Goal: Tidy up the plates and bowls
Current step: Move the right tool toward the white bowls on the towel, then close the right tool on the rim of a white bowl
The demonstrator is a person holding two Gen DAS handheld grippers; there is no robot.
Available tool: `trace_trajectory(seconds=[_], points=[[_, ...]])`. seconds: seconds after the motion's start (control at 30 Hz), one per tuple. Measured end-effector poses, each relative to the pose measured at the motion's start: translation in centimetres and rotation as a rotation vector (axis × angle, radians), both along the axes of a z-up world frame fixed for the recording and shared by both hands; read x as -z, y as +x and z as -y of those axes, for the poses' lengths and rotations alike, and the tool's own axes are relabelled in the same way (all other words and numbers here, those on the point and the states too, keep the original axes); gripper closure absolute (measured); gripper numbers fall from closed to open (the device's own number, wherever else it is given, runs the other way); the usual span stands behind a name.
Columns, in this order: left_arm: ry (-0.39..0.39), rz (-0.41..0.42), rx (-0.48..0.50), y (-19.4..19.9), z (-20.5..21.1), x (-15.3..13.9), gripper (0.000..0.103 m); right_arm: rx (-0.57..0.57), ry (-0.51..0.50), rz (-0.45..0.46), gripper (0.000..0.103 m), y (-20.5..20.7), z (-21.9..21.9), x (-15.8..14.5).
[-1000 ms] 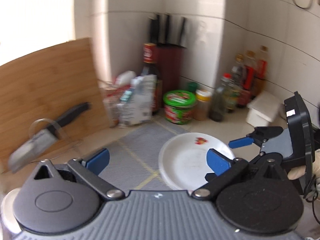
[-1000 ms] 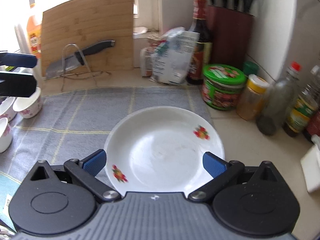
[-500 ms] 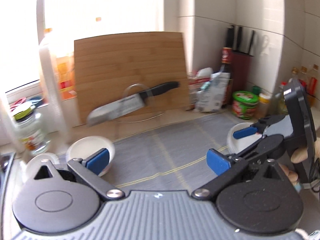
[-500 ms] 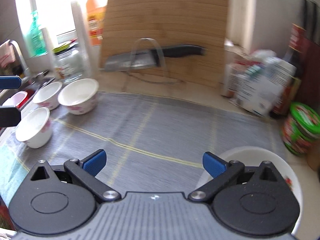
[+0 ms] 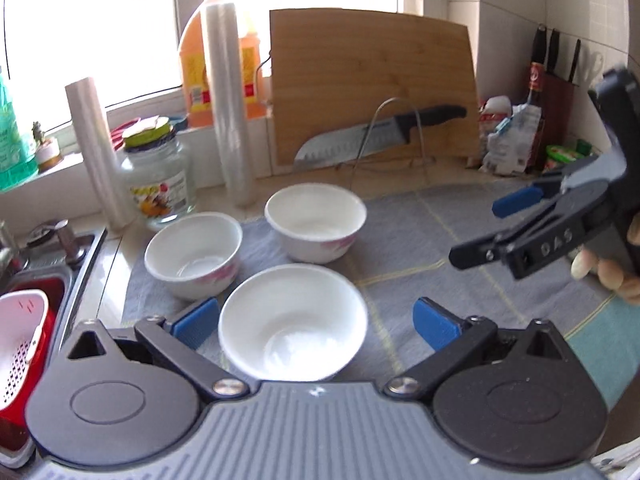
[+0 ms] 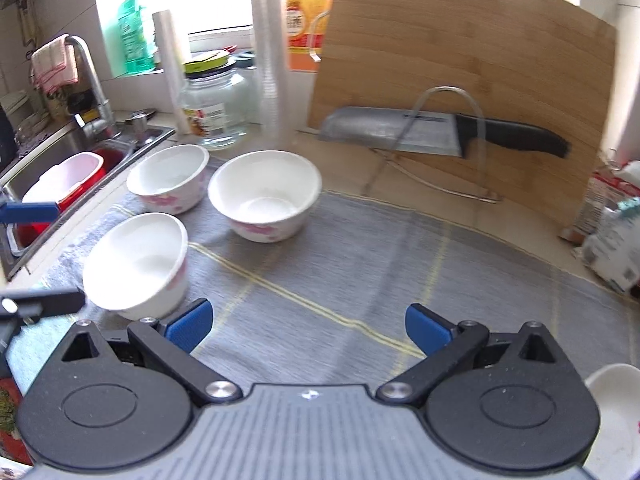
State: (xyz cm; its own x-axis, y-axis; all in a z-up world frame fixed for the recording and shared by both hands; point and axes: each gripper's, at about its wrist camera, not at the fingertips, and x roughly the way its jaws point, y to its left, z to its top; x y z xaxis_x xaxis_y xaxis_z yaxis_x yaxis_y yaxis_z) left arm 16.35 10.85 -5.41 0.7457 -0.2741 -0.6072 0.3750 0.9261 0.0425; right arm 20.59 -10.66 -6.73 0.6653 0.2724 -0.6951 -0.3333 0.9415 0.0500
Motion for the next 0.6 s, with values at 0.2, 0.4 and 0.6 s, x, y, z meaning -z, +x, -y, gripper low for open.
trace_trajectory(seconds=[0.2, 0.4, 0.6], points=[[0.032, -0.046, 0.004, 0.5, -2.4, 3.2, 0.001, -0.052, -0.001, -0.019, 0.0, 0.4, -3.4, 0.2], [0.052, -0.078, 0.056, 1.2, -3.1, 5.8, 0.001, -0.122, 0.015, -0.047, 0.0, 1.0, -6.2, 0.6], [0.057, -0.07, 0.09, 2.1, -2.6, 6.7, 0.001, -0.196, 0.048, -0.098, 0.0, 2.4, -8.9, 1.3]])
